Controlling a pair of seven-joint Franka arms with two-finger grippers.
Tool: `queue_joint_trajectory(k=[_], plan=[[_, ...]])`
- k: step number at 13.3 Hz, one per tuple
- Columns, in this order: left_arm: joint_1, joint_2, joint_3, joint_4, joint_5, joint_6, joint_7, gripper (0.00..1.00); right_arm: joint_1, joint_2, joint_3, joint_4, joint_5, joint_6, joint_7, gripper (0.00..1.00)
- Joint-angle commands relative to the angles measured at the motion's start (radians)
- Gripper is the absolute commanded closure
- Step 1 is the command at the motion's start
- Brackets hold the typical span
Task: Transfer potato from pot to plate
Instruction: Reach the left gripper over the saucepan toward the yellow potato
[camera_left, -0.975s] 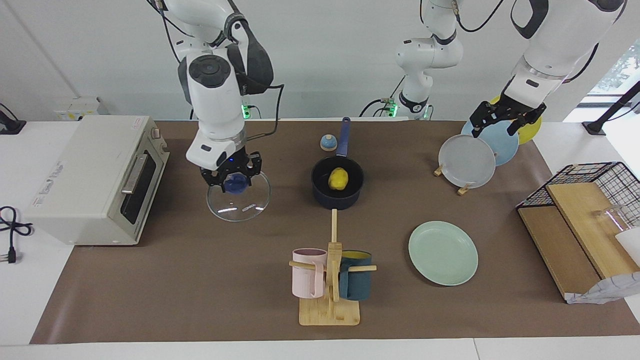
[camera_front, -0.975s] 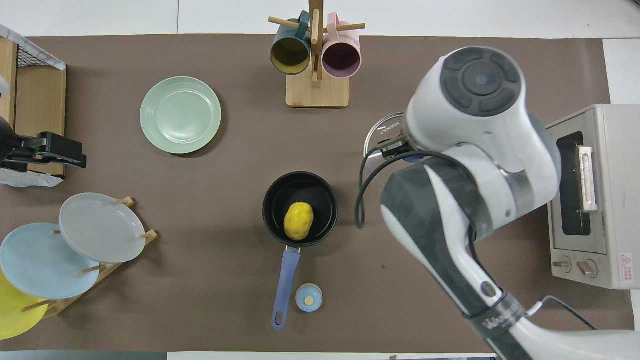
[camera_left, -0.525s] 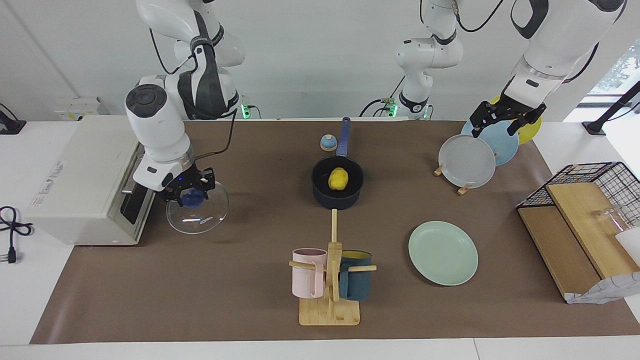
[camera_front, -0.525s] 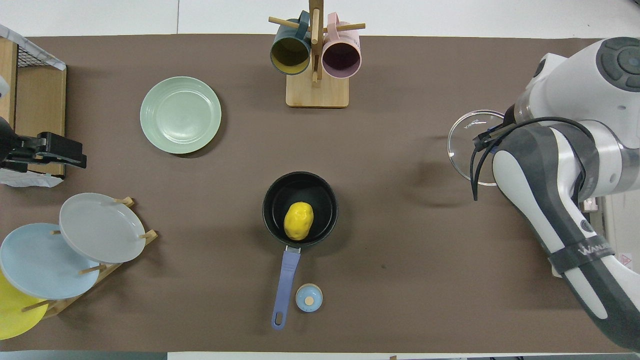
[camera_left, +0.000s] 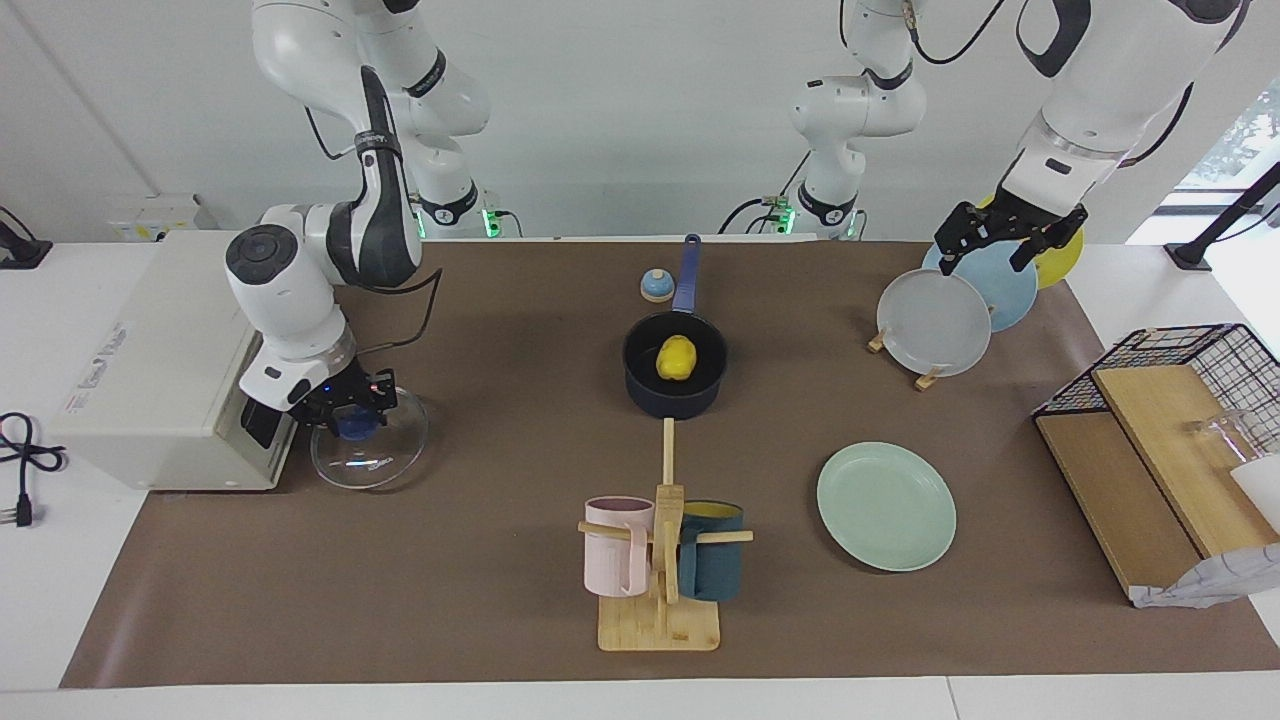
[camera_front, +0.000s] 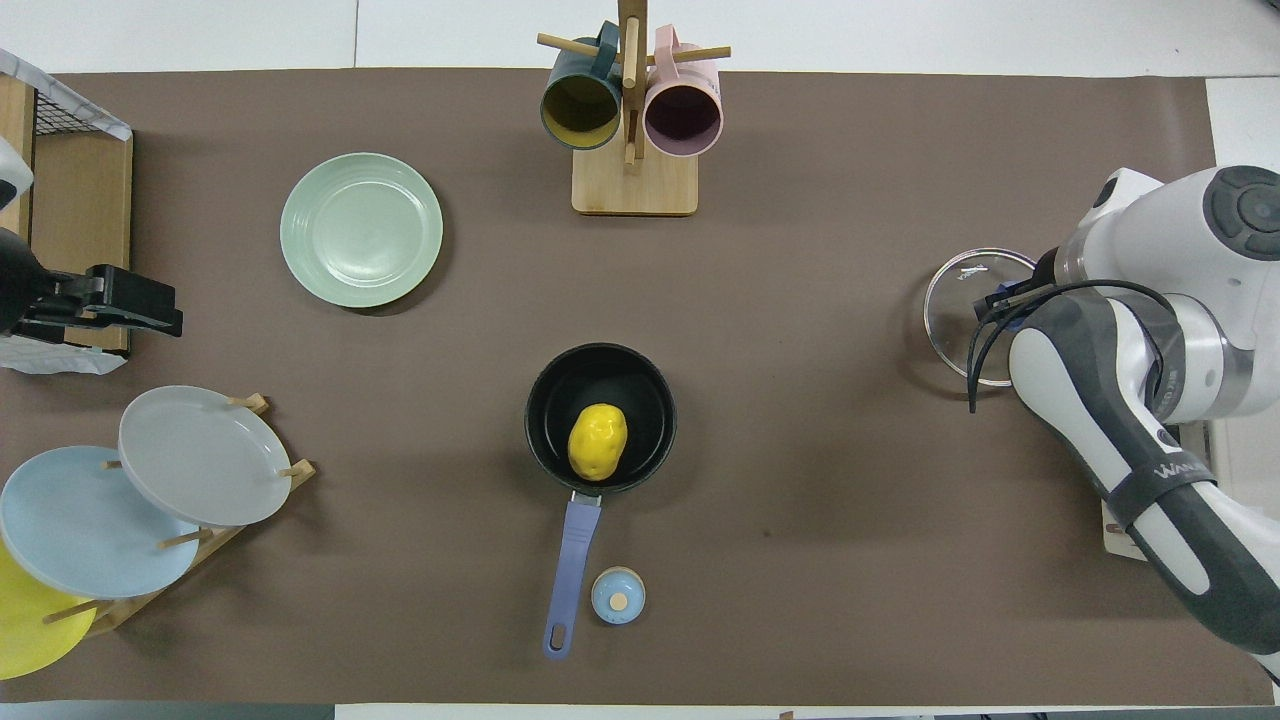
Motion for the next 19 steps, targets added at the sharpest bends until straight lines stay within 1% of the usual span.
queue_joint_trajectory(k=[1, 2, 3, 4, 5, 6, 8, 9, 11, 12, 14, 15, 17, 18, 19], plan=[[-0.029, -0.027, 0.0, -0.025, 0.01, 0.028, 0.002, 0.0, -0.023, 0.004, 0.014, -0.036, 0.019, 0.038, -0.016, 0.74], [-0.06, -0.027, 0.0, -0.028, 0.008, 0.037, -0.009, 0.0, -0.023, 0.002, 0.015, -0.051, 0.019, 0.054, -0.013, 0.69], [-0.116, -0.03, 0.0, -0.039, 0.01, 0.058, -0.057, 0.0, -0.022, -0.002, 0.015, -0.067, 0.019, 0.057, 0.004, 0.58], [-0.173, -0.037, 0.0, -0.053, 0.008, 0.075, -0.117, 0.0, -0.02, -0.004, 0.015, -0.07, 0.019, 0.057, 0.01, 0.53], [-0.227, -0.039, 0.0, -0.059, 0.008, 0.095, -0.165, 0.0, -0.02, -0.004, 0.015, -0.068, 0.019, 0.057, 0.01, 0.33], [-0.282, -0.037, -0.001, -0.072, 0.008, 0.121, -0.227, 0.0, -0.016, -0.002, 0.015, -0.061, 0.019, 0.054, 0.015, 0.0], [-0.376, -0.021, -0.003, -0.091, 0.002, 0.185, -0.289, 0.0, -0.013, -0.004, 0.015, -0.012, 0.018, 0.023, 0.016, 0.0], [-0.416, -0.013, -0.003, -0.12, -0.012, 0.225, -0.289, 0.0, -0.011, -0.012, 0.018, 0.025, 0.018, -0.045, 0.016, 0.0], [-0.468, -0.022, -0.003, -0.212, -0.016, 0.287, -0.289, 0.0, -0.011, -0.03, 0.02, 0.12, 0.018, -0.185, 0.018, 0.0], [-0.505, -0.019, -0.003, -0.258, -0.016, 0.32, -0.291, 0.0, -0.009, -0.053, 0.02, 0.154, 0.018, -0.251, 0.018, 0.0], [-0.557, 0.004, -0.003, -0.333, -0.016, 0.427, -0.337, 0.0, -0.009, -0.097, 0.021, 0.206, 0.018, -0.374, 0.023, 0.0], [-0.578, 0.027, -0.003, -0.358, -0.016, 0.478, -0.369, 0.0, -0.009, -0.123, 0.021, 0.222, 0.018, -0.417, 0.023, 0.0], [-0.591, 0.067, -0.005, -0.378, -0.016, 0.503, -0.375, 0.0, -0.009, -0.173, 0.021, 0.243, 0.018, -0.46, 0.03, 0.0], [-0.614, 0.079, -0.003, -0.395, -0.016, 0.526, -0.377, 0.0, -0.009, -0.17, 0.02, 0.295, 0.019, -0.53, 0.041, 0.0], [-0.615, 0.082, -0.003, -0.431, -0.016, 0.573, -0.377, 0.0, -0.012, -0.159, 0.02, 0.359, 0.019, -0.614, 0.067, 0.0]])
